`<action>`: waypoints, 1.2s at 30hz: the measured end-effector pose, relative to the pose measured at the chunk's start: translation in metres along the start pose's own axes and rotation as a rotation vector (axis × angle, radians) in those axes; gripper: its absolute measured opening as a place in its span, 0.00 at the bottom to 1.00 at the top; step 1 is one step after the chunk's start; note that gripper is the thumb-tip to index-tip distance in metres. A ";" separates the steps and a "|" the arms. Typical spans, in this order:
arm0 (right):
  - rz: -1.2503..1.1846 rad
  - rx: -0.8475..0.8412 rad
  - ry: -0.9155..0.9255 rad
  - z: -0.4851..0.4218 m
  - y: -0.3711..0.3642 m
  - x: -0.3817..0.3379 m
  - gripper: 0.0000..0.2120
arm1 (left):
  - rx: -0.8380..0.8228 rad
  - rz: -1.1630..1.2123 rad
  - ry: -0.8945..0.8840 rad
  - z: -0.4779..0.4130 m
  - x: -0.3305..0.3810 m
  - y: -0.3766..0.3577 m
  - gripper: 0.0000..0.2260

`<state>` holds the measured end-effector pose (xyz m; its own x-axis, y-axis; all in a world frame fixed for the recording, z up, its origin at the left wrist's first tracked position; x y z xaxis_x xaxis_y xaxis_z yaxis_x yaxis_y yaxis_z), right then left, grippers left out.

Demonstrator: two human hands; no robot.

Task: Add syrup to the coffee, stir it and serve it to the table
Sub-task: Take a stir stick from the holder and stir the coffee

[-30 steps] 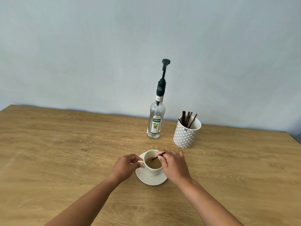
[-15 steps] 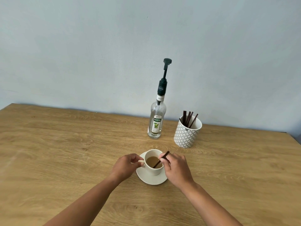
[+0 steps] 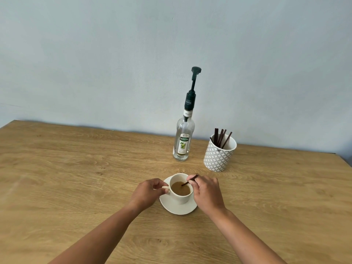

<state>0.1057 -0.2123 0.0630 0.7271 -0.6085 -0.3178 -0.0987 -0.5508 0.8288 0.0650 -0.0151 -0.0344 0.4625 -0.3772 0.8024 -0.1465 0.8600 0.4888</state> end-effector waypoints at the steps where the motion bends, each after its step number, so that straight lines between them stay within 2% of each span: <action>1: -0.030 -0.005 -0.001 0.001 -0.003 -0.001 0.09 | 0.000 -0.002 -0.001 0.000 0.000 0.000 0.03; 14: -0.190 -0.015 -0.022 0.005 -0.005 0.011 0.07 | -0.007 0.011 -0.006 0.001 0.001 0.000 0.02; 17: -0.169 -0.018 -0.004 0.004 -0.008 0.003 0.08 | -0.008 0.010 -0.004 0.001 0.001 0.000 0.02; 21: -0.022 -0.011 0.041 0.002 -0.004 -0.002 0.12 | -0.012 0.013 0.001 0.001 0.000 0.000 0.03; 24: 0.029 -0.033 0.050 0.002 -0.001 0.001 0.09 | -0.011 0.015 0.000 0.002 0.001 0.000 0.03; 33: -0.145 -0.056 0.049 0.005 -0.011 -0.011 0.09 | -0.013 0.022 -0.004 0.002 -0.001 0.000 0.03; 36: -0.124 -0.061 0.055 0.002 -0.015 -0.015 0.08 | -0.016 0.021 -0.008 0.002 0.000 0.000 0.02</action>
<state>0.0947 -0.1963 0.0542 0.7674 -0.5052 -0.3949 0.0342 -0.5828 0.8119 0.0636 -0.0161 -0.0338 0.4522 -0.3619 0.8152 -0.1421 0.8731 0.4664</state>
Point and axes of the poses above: each hand's wrist, its own z-axis away from the middle knuckle, its own y-axis out of the back of the hand, x = y × z, the point moved 8 cm from there along -z, towards the middle knuckle, and after that the axes turned 9 degrees about y, right-handed, at the moved point
